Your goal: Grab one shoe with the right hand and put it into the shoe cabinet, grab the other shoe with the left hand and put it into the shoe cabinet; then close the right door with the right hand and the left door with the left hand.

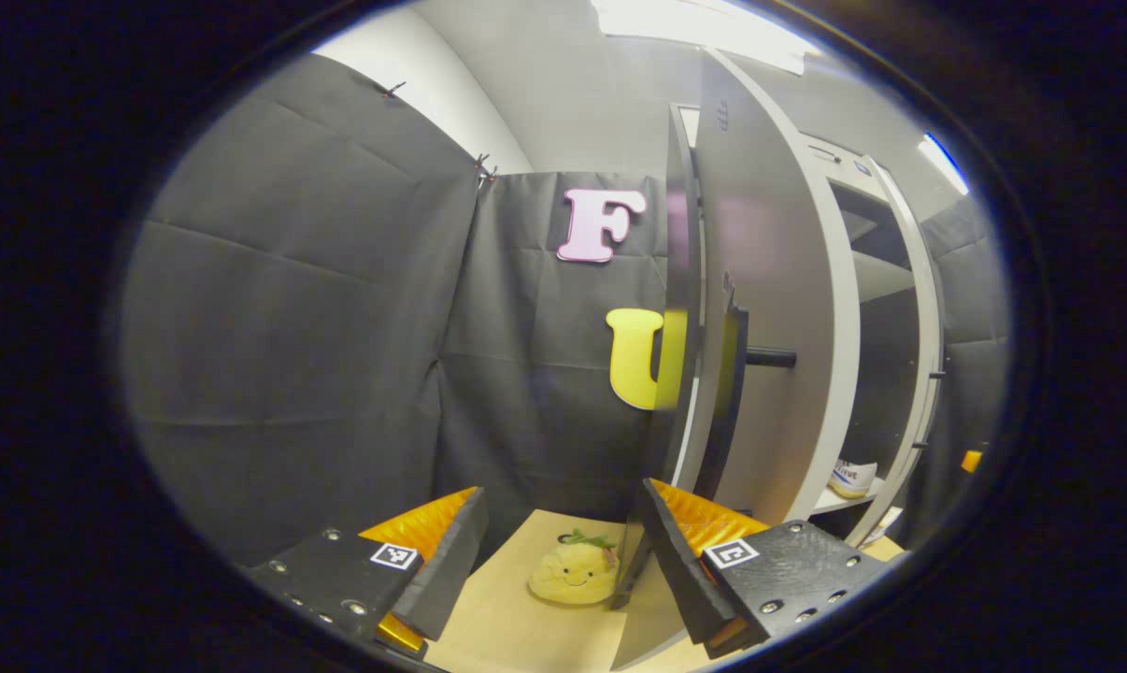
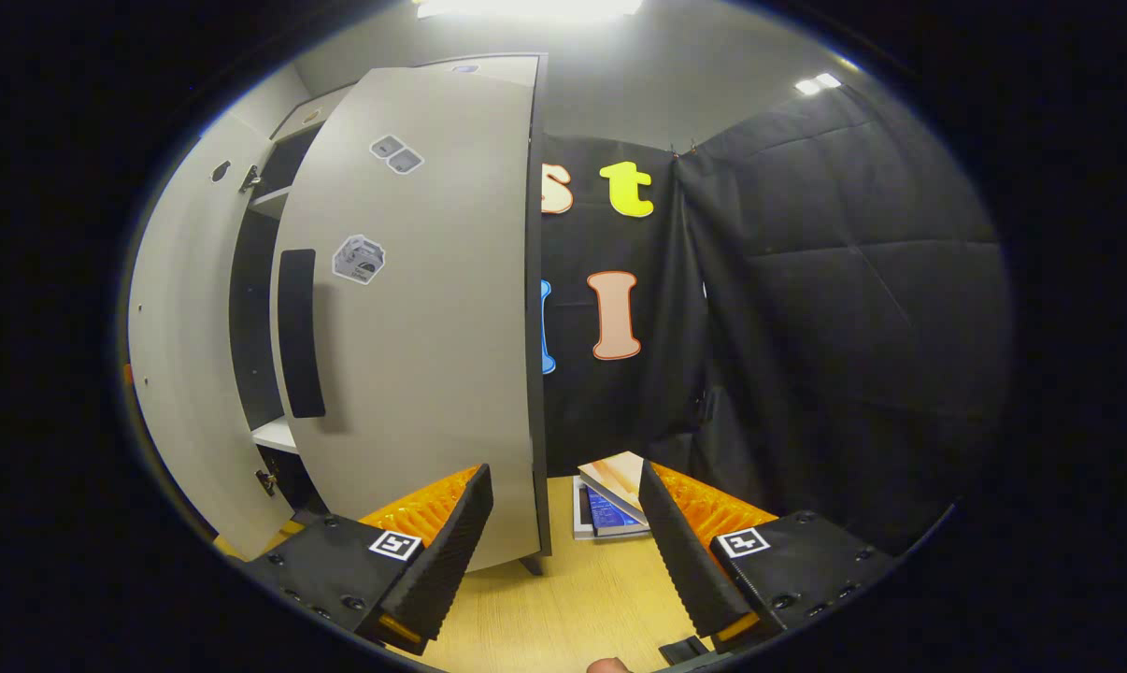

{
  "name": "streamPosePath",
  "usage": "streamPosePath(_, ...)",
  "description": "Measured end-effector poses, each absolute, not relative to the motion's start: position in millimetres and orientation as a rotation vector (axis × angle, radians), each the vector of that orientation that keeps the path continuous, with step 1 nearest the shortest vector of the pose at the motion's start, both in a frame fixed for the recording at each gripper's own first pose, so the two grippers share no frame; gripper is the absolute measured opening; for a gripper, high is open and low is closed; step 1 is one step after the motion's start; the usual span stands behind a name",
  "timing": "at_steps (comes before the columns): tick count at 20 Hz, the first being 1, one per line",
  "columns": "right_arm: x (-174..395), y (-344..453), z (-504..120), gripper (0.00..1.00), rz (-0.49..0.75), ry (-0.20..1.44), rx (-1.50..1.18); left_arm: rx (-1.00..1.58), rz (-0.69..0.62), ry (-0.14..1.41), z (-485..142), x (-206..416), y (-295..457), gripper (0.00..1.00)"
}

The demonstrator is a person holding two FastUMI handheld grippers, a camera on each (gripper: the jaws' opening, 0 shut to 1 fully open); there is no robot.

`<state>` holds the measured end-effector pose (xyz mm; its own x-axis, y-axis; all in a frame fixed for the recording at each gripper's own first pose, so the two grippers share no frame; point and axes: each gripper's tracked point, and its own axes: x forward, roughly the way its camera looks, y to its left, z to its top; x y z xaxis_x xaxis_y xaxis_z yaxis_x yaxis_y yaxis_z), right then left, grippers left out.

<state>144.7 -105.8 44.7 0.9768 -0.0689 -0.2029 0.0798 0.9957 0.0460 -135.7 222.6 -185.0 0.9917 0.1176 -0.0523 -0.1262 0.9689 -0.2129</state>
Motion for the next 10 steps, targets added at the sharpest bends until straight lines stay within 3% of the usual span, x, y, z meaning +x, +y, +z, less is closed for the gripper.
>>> streamPosePath(10, 142.6, -103.5, 40.8, 0.99, -0.053, 0.21, 0.048, -0.177, 0.015, 0.023, -171.3, -139.7, 158.8, 0.94)
